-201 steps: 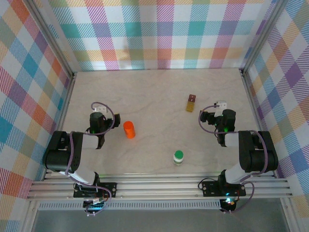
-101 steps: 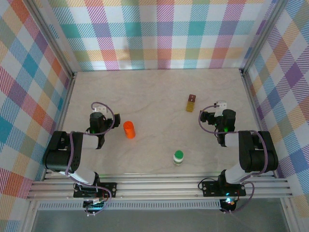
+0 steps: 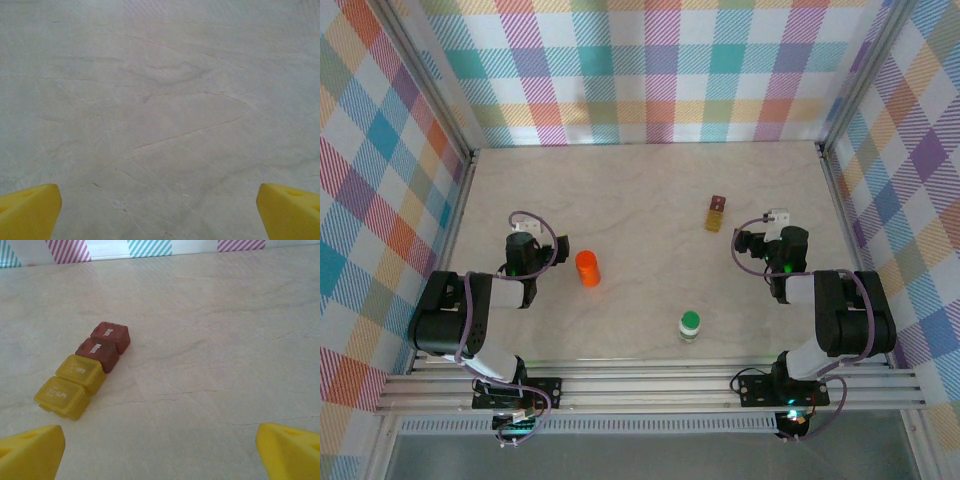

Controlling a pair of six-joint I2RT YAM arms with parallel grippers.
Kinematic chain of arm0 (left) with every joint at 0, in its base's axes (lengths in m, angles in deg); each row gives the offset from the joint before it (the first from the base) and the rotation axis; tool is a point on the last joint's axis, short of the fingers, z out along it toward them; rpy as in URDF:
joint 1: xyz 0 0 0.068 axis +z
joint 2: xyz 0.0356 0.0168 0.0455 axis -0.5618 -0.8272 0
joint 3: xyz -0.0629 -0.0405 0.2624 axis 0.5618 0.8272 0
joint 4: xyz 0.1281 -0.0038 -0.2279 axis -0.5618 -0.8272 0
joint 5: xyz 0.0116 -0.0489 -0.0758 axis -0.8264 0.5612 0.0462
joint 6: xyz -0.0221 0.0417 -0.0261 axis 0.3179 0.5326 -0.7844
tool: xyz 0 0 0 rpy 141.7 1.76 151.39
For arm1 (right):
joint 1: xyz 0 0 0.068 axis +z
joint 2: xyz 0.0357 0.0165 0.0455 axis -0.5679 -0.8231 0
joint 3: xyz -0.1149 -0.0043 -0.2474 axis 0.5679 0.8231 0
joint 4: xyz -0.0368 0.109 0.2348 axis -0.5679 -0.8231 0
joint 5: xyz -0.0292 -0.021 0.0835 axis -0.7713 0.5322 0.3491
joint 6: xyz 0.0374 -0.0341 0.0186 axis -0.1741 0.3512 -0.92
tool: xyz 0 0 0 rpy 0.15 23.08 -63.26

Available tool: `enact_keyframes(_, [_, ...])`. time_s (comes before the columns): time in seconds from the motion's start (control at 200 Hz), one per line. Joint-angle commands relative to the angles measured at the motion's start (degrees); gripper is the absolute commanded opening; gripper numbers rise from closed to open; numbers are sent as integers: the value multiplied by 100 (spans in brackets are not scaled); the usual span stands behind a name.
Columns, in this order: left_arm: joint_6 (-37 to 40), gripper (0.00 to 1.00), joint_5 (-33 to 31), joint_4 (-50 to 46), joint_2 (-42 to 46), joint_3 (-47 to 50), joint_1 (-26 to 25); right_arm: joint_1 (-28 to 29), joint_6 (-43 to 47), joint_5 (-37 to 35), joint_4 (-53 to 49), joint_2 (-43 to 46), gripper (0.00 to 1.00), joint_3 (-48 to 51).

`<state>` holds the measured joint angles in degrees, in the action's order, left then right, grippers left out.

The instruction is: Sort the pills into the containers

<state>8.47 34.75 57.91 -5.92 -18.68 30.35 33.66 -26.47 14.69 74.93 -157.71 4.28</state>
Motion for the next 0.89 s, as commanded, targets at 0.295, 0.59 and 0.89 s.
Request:
enact_keyframes(0.295, [-35, 100, -568, -1053, 332, -581, -90, 30, -62, 76, 19, 16, 99, 4])
enact_keyframes(0.59, [-150, 100, -910, -1599, 617, -745, -162, 32, -101, -3, -183, 92, 99, -82])
enact_keyframes(0.89, [-135, 100, -1042, -1832, 1059, -728, -258, 268, -512, -1528, -2386, 785, 99, -923])
